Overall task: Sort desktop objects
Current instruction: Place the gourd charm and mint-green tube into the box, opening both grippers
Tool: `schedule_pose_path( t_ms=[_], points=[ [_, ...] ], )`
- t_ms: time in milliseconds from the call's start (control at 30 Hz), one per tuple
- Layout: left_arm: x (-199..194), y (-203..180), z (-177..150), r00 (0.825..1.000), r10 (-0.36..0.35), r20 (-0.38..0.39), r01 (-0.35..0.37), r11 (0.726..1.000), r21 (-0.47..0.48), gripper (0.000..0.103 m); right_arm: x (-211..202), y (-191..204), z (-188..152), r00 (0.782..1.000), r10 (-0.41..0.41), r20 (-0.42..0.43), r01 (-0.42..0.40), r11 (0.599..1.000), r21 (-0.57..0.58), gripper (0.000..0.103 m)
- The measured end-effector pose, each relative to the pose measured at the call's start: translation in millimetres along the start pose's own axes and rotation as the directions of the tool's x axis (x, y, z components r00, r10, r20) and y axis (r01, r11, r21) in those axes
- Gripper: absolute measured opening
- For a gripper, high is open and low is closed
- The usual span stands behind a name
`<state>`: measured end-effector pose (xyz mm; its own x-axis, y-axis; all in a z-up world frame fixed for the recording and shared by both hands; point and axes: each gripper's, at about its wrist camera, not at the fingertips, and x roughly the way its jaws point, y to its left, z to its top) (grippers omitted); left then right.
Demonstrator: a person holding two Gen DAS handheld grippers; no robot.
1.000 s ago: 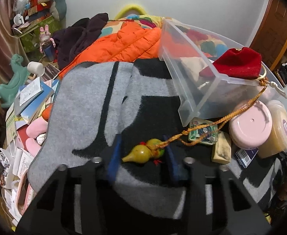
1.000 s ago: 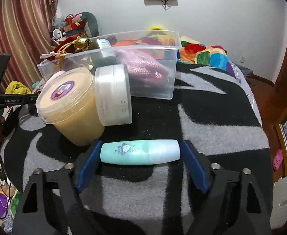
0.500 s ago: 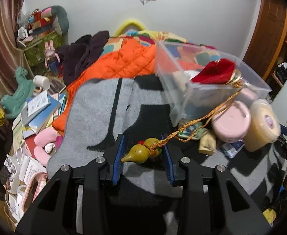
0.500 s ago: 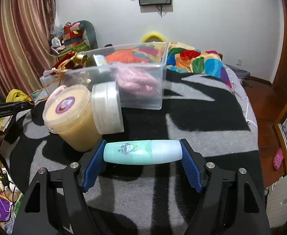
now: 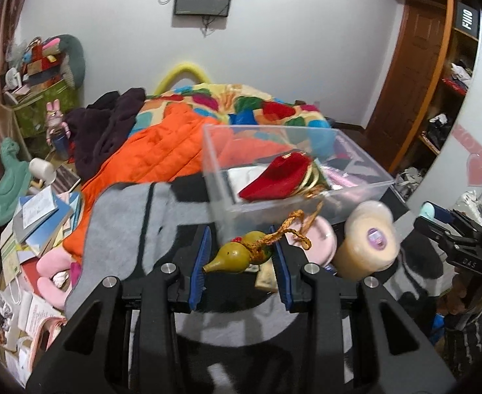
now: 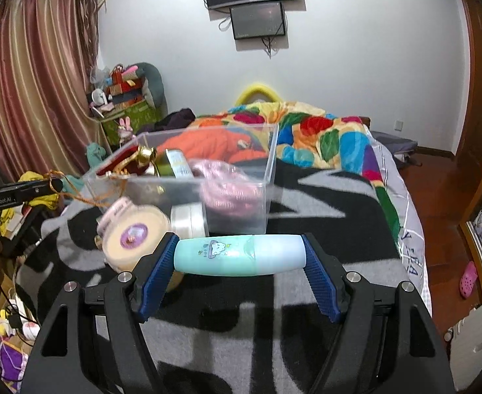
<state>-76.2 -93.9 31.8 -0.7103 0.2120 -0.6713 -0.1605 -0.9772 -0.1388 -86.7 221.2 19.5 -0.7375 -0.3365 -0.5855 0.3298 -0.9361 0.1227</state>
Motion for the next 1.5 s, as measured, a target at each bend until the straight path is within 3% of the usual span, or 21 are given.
schedule_pose_path(
  t_ms=[400, 733, 1267, 1500],
  points=[
    [2.4, -14.5, 38.2, 0.998, -0.026, 0.059, 0.025, 1.0, 0.011, 0.036, 7.1, -1.7, 37.0, 0.997, 0.042, 0.071, -0.042, 0.999, -0.011, 0.071],
    [28.8, -15.1, 61.4, 0.996, -0.059, 0.071, 0.06, 0.998, -0.009, 0.036, 31.7, 0.1, 63.0, 0.993, 0.093, 0.071, -0.092, 0.996, -0.009, 0.071],
    [92.1, -11.7, 44.0, 0.994, -0.091, -0.051, 0.089, 0.995, -0.042, 0.036, 82.7, 3.0, 61.3, 0.991, 0.127, -0.041, -0.127, 0.992, 0.0, 0.071],
    [91.9, -27.8, 37.9, 0.999, -0.028, -0.039, 0.03, 0.999, 0.036, 0.037, 93.9, 14.2, 60.3, 0.991, 0.121, -0.065, -0.123, 0.992, -0.03, 0.071]
  ],
)
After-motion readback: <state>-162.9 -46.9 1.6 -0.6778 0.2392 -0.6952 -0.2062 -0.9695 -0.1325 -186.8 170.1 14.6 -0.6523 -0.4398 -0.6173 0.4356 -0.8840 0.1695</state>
